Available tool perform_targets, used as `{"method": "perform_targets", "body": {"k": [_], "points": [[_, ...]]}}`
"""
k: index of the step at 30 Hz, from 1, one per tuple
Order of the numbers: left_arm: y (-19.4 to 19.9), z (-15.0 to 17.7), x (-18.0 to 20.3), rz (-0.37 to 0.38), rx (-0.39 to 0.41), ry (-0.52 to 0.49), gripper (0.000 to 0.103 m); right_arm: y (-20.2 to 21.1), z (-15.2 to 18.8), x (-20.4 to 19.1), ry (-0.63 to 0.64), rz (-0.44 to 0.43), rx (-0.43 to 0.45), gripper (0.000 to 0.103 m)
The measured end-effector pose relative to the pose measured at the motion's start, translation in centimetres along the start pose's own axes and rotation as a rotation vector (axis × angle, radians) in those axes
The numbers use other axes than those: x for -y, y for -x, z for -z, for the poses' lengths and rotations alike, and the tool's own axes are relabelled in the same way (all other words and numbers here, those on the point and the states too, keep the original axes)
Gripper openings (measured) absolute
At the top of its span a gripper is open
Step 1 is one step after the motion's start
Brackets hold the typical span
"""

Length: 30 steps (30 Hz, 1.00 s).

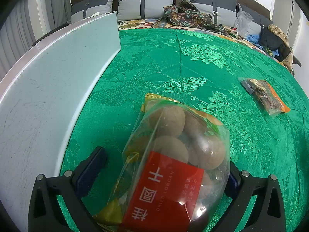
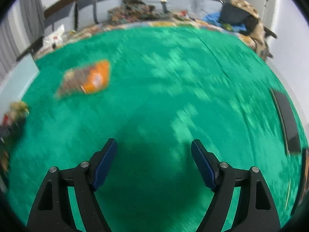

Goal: Organize snacks
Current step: 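Hold the round-snack pouch with the left tool while the right moves over the orange jerky pouch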

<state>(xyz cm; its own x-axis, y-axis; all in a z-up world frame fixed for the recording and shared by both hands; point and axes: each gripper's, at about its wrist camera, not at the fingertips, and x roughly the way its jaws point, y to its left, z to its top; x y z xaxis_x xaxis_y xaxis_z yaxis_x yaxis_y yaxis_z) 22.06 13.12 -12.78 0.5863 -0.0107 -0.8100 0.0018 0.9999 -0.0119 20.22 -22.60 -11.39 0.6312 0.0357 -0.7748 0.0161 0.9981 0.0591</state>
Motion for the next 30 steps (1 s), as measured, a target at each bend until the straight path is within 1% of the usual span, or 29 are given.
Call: {"method": "perform_targets", "body": {"k": [2,4,5,6,8,11,13,15,16,18,19,21,23,26,27,28,29,30], "points": [[0.0,0.0,0.0,0.0,0.0,0.0,0.103,-0.2,-3.0,-2.0,0.031,-0.046,0.031,0.082],[0.0,0.0,0.0,0.0,0.0,0.0,0.103,-1.0,-6.3,-4.6,0.077,-0.116,0.041,0.082],[0.0,0.0,0.0,0.0,0.0,0.0,0.103,-2.1,-8.4,-6.3,0.103,-0.159,0.022,0.082],[0.0,0.0,0.0,0.0,0.0,0.0,0.103,-3.1,-9.6,-7.2,0.119,-0.18,0.004,0.082],[0.0,0.0,0.0,0.0,0.0,0.0,0.103,-5.8,-12.0,-10.1,0.191,-0.195,-0.042,0.082],[0.0,0.0,0.0,0.0,0.0,0.0,0.103,-8.9,-12.9,-13.5,0.329,-0.157,-0.068,0.081],[0.0,0.0,0.0,0.0,0.0,0.0,0.103,-10.4,-12.6,-14.9,0.406,-0.136,-0.081,0.079],[0.0,0.0,0.0,0.0,0.0,0.0,0.103,-11.3,-11.8,-15.4,0.462,-0.131,-0.099,0.077],[0.0,0.0,0.0,0.0,0.0,0.0,0.103,-11.6,-11.5,-15.5,0.487,-0.128,-0.107,0.075],[0.0,0.0,0.0,0.0,0.0,0.0,0.103,-12.2,-10.9,-15.3,0.531,-0.128,-0.129,0.054],[0.0,0.0,0.0,0.0,0.0,0.0,0.103,-12.0,-10.7,-15.2,0.548,-0.133,-0.12,0.051],[0.0,0.0,0.0,0.0,0.0,0.0,0.103,-11.5,-10.1,-14.9,0.58,-0.173,-0.134,0.035],[0.1,0.0,-0.1,0.0,0.0,0.0,0.103,-10.3,-8.7,-14.6,0.667,-0.22,-0.147,0.03],[0.1,0.0,-0.1,0.0,0.0,0.0,0.103,-7.8,-5.8,-13.4,0.817,-0.29,-0.169,0.031],[0.0,0.0,0.0,0.0,0.0,0.0,0.103,-6.9,-5.0,-12.5,0.839,-0.303,-0.177,0.03],[0.0,0.0,0.0,0.0,0.0,0.0,0.103,-5.9,-4.5,-11.5,0.82,-0.311,-0.176,0.033],[0.1,0.0,-0.1,0.0,0.0,0.0,0.103,-4.2,-4.5,-9.5,0.731,-0.34,-0.156,0.044],[0.1,0.0,0.0,0.0,0.0,0.0,0.103,-2.8,-4.8,-7.8,0.641,-0.37,-0.127,0.063]]}}
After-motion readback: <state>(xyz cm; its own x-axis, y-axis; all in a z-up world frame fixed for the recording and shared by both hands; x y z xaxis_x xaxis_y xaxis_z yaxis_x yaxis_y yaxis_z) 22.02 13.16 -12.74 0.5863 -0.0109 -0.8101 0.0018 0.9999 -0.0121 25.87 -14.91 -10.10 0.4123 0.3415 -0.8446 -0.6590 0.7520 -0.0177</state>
